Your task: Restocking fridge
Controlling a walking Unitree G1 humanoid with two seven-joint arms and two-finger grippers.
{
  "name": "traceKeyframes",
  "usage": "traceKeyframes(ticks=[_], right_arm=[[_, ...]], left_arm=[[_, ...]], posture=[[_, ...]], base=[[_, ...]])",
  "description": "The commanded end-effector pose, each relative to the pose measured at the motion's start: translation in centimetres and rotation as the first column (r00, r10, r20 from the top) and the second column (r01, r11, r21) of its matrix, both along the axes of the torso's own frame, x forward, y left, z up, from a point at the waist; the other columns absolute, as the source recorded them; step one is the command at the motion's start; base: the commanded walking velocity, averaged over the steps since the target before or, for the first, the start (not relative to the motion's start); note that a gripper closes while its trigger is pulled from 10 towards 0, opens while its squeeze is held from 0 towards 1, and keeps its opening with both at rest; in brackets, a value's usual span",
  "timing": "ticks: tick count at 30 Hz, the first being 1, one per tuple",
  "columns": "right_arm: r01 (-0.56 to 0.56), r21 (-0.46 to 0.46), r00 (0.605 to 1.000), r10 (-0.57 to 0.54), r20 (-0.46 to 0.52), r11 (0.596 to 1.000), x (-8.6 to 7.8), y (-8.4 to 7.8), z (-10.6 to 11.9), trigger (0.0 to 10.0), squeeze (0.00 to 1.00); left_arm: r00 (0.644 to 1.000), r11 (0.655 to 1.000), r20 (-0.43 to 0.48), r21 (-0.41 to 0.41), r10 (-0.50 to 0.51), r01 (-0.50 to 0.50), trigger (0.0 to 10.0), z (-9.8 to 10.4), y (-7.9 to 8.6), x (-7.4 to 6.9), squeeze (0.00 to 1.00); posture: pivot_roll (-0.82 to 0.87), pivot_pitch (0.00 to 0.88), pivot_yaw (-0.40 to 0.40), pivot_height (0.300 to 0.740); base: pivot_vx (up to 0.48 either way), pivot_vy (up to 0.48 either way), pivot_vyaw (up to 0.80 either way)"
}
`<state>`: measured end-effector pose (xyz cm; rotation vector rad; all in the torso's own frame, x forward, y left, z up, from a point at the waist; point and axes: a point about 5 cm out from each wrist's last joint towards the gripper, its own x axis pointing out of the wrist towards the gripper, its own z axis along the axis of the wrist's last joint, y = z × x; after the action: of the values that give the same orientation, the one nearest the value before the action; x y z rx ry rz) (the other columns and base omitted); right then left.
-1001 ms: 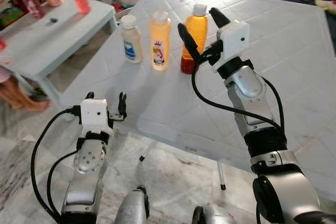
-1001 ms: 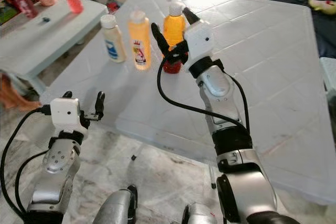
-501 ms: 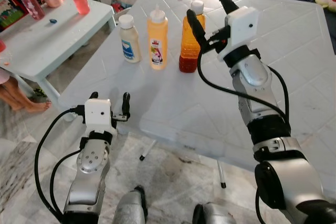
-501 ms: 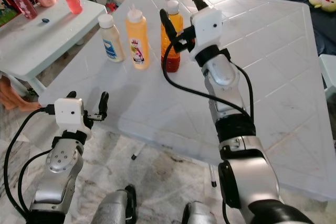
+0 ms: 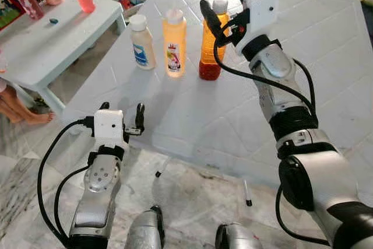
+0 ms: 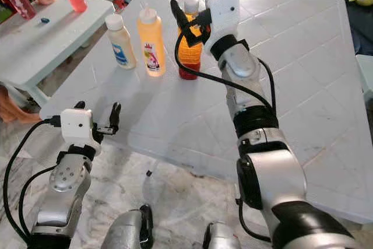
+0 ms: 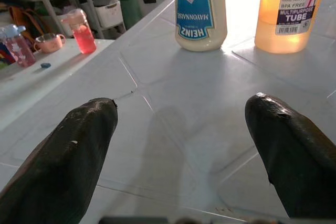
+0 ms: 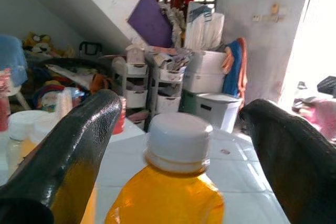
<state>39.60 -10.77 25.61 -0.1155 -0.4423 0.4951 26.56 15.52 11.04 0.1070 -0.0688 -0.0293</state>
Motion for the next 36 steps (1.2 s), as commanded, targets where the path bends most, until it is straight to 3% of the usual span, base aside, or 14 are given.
traceKeyframes(ticks=[1, 2, 14, 29, 32, 36], right_arm=[[-0.046, -0.003, 0.999, 0.046, -0.01, 0.999, 0.1, 0.8, 0.5, 2.7, 0.0], [-0.062, -0.009, 0.998, 0.061, -0.019, 0.998, 0.1, 1.0, 0.4, 0.0, 0.0], [-0.067, -0.093, 0.997, 0.062, -0.053, 0.993, 0.2, 1.5, -0.6, 0.0, 0.0], [0.064, -0.133, 0.996, -0.071, -0.05, 0.989, 0.9, 0.4, 0.1, 0.0, 0.0], [0.079, -0.155, 0.996, -0.084, -0.031, 0.985, 0.4, 0.3, 0.0, 0.4, 0.0], [0.081, -0.15, 0.997, -0.08, 0.009, 0.985, -1.0, 0.2, 0.0, 0.0, 0.0]], left_arm=[[1.0, 1.0, -0.008, 0.024, 0.002, -0.002, 10.0, 0.0, 0.2, -0.3, 0.0], [1.0, 1.0, -0.008, 0.025, 0.002, -0.001, 10.0, 0.0, 0.2, -0.3, 0.0], [1.0, 1.0, -0.02, 0.027, -0.011, 0.011, 10.0, -0.1, 0.1, -0.5, 0.0], [0.999, 1.0, -0.034, 0.02, -0.014, 0.015, 10.0, -0.3, -0.1, -0.8, 0.0], [1.0, 1.0, -0.02, 0.016, -0.012, 0.013, 10.0, -0.1, -0.3, -0.6, 0.0], [1.0, 1.0, -0.019, 0.012, -0.022, 0.023, 10.0, -0.2, -0.7, -0.2, 0.0]], posture=[[0.13, 0.15, 0.032, 0.74], [0.13, 0.15, 0.032, 0.74], [0.13, 0.15, 0.037, 0.74], [0.13, 0.153, 0.035, 0.74], [0.13, 0.144, 0.033, 0.74], [0.11, 0.132, 0.035, 0.74]], base=[[0.0, 0.0, 0.0], [0.0, 0.0, 0.0], [0.0, 0.0, 0.0], [0.0, 0.0, 0.0], [0.0, 0.0, 0.0], [0.0, 0.0, 0.0]])
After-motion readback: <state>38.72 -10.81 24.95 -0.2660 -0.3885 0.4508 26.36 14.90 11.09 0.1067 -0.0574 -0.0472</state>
